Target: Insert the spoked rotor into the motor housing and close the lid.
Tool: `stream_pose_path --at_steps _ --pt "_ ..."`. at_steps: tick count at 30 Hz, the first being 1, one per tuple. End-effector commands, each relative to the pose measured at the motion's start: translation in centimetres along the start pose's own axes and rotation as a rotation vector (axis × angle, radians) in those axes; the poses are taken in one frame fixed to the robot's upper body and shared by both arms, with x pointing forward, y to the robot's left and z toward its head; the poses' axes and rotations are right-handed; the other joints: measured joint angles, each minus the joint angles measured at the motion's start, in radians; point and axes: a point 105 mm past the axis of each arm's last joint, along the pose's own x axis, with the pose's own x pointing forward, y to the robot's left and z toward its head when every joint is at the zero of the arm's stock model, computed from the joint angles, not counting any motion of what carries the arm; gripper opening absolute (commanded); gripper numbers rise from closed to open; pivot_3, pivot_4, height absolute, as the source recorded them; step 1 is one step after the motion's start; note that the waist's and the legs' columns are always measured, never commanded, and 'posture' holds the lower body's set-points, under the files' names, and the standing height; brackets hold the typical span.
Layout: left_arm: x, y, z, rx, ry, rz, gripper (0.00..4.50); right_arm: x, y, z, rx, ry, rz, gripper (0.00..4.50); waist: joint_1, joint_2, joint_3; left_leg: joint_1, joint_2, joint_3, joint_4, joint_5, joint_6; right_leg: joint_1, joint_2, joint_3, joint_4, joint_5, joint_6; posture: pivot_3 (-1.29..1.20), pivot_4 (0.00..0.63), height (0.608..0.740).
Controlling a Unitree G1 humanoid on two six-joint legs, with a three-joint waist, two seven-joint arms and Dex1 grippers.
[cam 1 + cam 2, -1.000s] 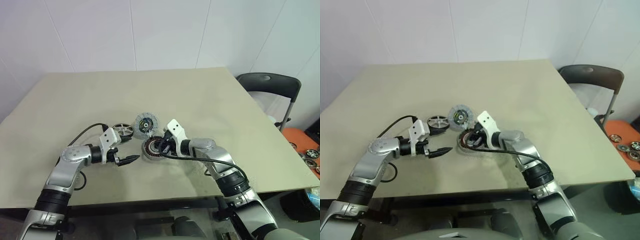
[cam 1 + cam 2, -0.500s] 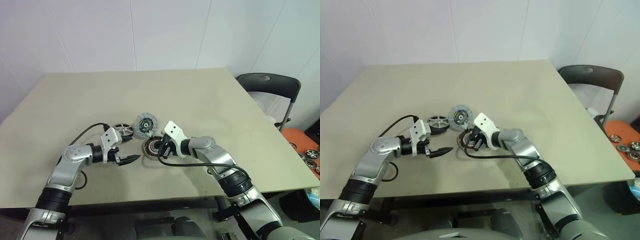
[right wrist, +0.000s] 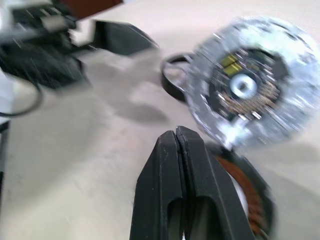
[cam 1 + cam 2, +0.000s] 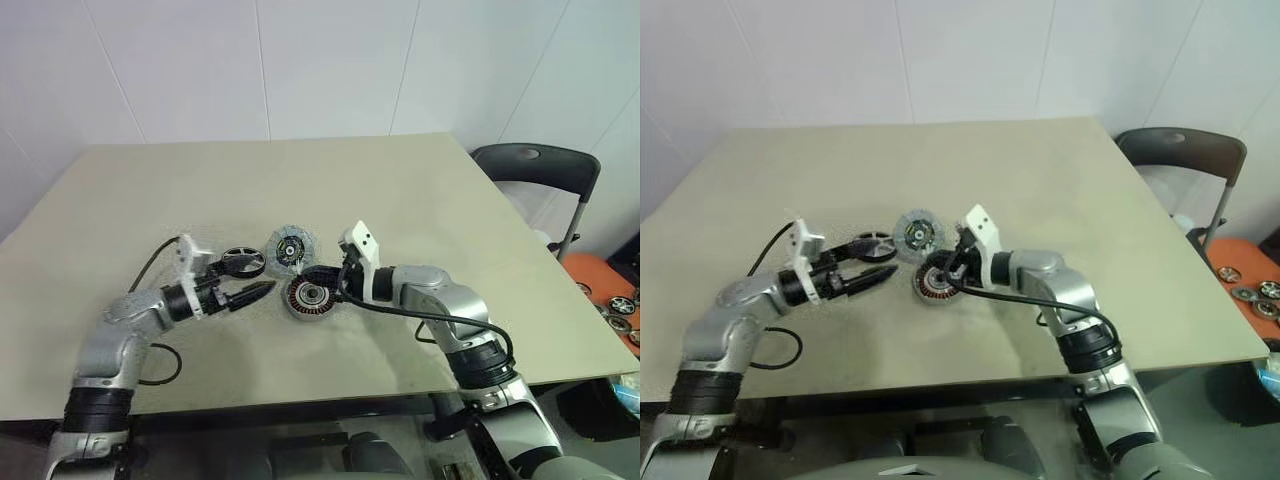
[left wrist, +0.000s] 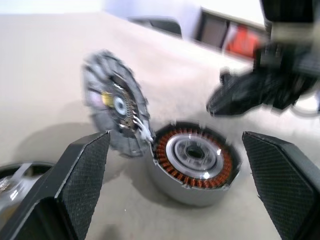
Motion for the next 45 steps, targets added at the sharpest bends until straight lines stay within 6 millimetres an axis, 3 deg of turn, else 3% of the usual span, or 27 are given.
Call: stream_pose_path --at_steps 1,5,8,11,16,19,23,28,38,45 --pt "-2.7 0.8 -0.7 -0.156 -0.012 0.097 4.50 -0.7 -1.0 1.2 -0.048 -0.029 -0.039 0.03 -0.001 0.000 0.000 0.000 0.000 0.000 0.000 0.000 0.000 0.000 0.000 0.000 0.000 0.000 0.000 0.00 0.000 0.740" --pt "-4.7 0.5 -2.9 -0.337 0.011 0.178 4.50 -1.4 -1.8 1.4 -0.071 -0.023 -0.069 0.03 0.004 -0.002 0.002 0.001 0.000 0.001 0.001 0.000 0.000 0.000 0.000 0.000 0.000 -0.002 -0.003 0.00 0.000 0.740" --pt "-4.9 0.9 -3.9 -0.411 0.015 0.242 4.50 -1.7 -2.1 1.4 -0.089 -0.008 -0.072 0.03 0.009 -0.003 0.002 0.001 0.000 0.000 0.003 0.000 0.000 -0.002 0.000 0.000 -0.001 -0.003 -0.005 0.00 0.000 0.740" --pt "-3.8 1.5 -4.0 -0.442 -0.011 0.288 4.50 -1.5 -2.0 0.5 -0.134 0.058 -0.062 0.03 0.009 -0.004 0.002 0.001 0.000 0.001 0.004 0.000 -0.001 0.000 -0.001 0.000 -0.003 -0.003 -0.006 0.00 0.000 0.740" --pt "-1.2 1.1 -3.1 -0.411 -0.036 0.247 4.50 -0.5 -0.2 -0.7 -0.115 0.082 0.005 0.03 0.006 -0.004 0.002 0.001 0.000 0.001 0.003 0.000 -0.001 0.000 -0.001 0.000 -0.004 -0.003 -0.006 0.00 0.000 0.740" --pt "0.4 -0.7 -1.5 -0.290 -0.035 0.140 4.50 0.6 0.2 -1.8 -0.100 0.099 -0.020 0.03 0.006 -0.004 0.002 0.000 0.000 0.001 0.001 0.000 -0.001 0.002 -0.001 0.000 -0.005 -0.001 -0.003 0.00 0.000 0.740" --pt "1.9 -2.8 1.1 -0.001 -0.044 0.013 4.50 1.5 0.3 -2.7 -0.102 0.119 -0.060 0.03 0.007 -0.004 0.002 -0.001 0.000 0.001 0.000 0.000 -0.001 0.001 -0.001 0.000 -0.005 -0.001 -0.002 0.00 0.000 0.740" --pt "2.9 -3.6 1.7 0.255 0.025 -0.055 4.50 1.7 -0.6 -3.3 -0.162 0.160 -0.128 0.03 0.006 -0.003 0.002 0.000 0.000 0.001 0.000 0.000 -0.001 0.001 -0.001 0.000 -0.008 -0.002 -0.006 0.00 0.000 0.740" --pt "2.9 -3.5 0.8 0.399 0.112 -0.113 4.50 1.1 -2.5 -4.7 -0.195 0.268 -0.223 0.03 0.006 -0.003 0.002 0.002 0.000 0.001 0.003 0.000 -0.001 0.005 -0.001 0.000 -0.011 -0.002 -0.006 0.00 0.000 0.740" --pt "2.8 -3.4 0.5 0.421 0.128 -0.129 4.50 1.2 -2.8 -3.5 -0.172 0.225 -0.231 0.03 0.004 -0.004 0.002 0.002 0.000 0.001 0.001 0.000 -0.001 0.006 -0.001 0.000 -0.011 -0.001 -0.006 0.00 0.000 0.740"
